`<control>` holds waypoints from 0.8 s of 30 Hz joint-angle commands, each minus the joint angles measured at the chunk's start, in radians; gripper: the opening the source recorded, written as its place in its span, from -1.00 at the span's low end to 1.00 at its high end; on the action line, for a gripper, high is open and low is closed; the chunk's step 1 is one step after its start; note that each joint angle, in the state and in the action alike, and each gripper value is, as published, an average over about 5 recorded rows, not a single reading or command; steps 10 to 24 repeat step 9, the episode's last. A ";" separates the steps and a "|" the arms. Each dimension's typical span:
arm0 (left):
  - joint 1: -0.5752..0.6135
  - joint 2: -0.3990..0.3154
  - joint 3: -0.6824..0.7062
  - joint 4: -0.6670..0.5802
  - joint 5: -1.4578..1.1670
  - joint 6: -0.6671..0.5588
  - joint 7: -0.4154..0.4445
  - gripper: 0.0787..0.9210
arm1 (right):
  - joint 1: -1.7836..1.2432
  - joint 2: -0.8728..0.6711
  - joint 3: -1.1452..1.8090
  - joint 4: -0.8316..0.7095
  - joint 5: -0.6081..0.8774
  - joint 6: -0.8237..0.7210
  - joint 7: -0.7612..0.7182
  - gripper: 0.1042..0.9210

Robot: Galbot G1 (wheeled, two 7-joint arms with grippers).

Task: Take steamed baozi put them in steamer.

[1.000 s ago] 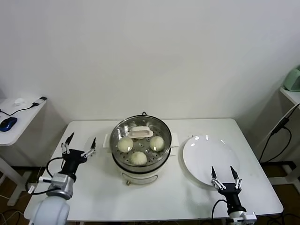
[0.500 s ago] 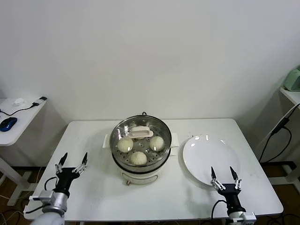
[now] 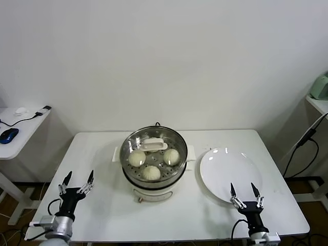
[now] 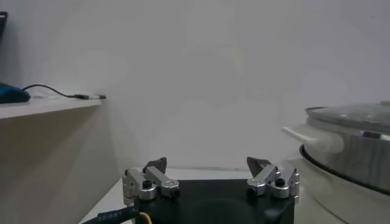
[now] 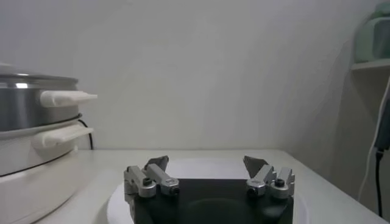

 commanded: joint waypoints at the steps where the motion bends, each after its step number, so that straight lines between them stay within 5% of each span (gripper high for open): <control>1: 0.004 0.002 -0.010 0.026 -0.022 -0.016 -0.004 0.77 | -0.001 0.000 -0.001 -0.007 -0.001 0.005 -0.002 0.76; 24: 0.006 0.001 -0.006 0.016 -0.018 -0.024 0.004 0.77 | 0.001 0.004 -0.002 -0.006 -0.002 0.006 -0.003 0.76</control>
